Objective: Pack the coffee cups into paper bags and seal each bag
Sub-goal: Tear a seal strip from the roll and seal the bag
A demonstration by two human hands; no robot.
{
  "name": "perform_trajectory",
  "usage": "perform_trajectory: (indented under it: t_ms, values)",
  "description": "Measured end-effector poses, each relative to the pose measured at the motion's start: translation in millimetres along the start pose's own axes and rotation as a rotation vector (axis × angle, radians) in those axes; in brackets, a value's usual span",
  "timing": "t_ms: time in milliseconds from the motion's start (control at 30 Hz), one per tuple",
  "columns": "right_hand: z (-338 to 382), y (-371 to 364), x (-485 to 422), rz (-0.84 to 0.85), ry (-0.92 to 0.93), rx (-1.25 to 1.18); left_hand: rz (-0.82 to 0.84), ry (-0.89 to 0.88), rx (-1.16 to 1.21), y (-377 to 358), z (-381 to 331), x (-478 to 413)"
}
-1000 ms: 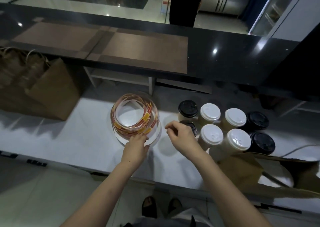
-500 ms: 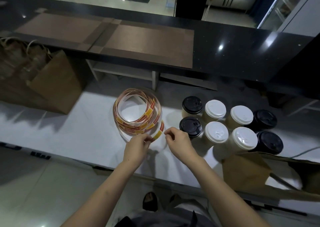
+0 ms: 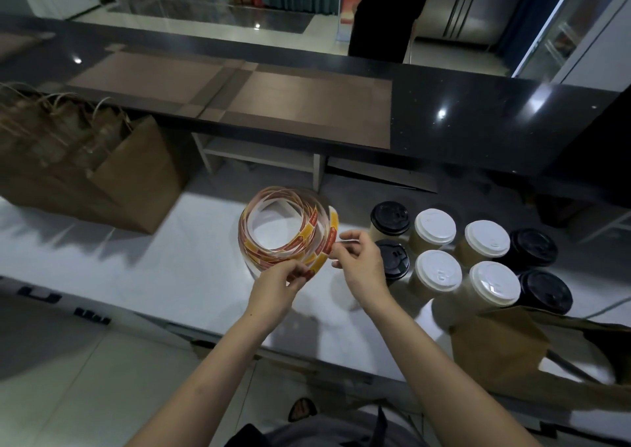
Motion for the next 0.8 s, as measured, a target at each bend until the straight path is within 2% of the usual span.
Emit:
perform_trajectory:
  t_ms: [100, 300, 467, 633, 800]
  values:
    - [9, 1, 0, -0.043, 0.024, -0.03, 0.018, 0.003, -0.042, 1, -2, 3]
    - [17, 0, 1, -0.019, 0.112, -0.007, 0.041, 0.002, -0.045, 3, -5, 8]
    - [20, -1, 5, 0.089, 0.168, 0.05, 0.019, -0.007, 0.212, 15, -26, 6]
    - [16, -6, 15, 0.213, 0.197, 0.131, -0.05, 0.069, 0.421, 25, -39, 0]
    - [16, -8, 23, 0.296, 0.237, 0.212, -0.044, 0.128, 0.486, 25, -42, -3]
Point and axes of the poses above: each hand's wrist, its own x-axis away from the middle knuckle, its own y-axis out of the back of the hand, z = x × y, the point moved 1 cm from there along -x, towards the middle knuckle, and after that the axes turned 12 degrees about y, right-handed, at the moved point
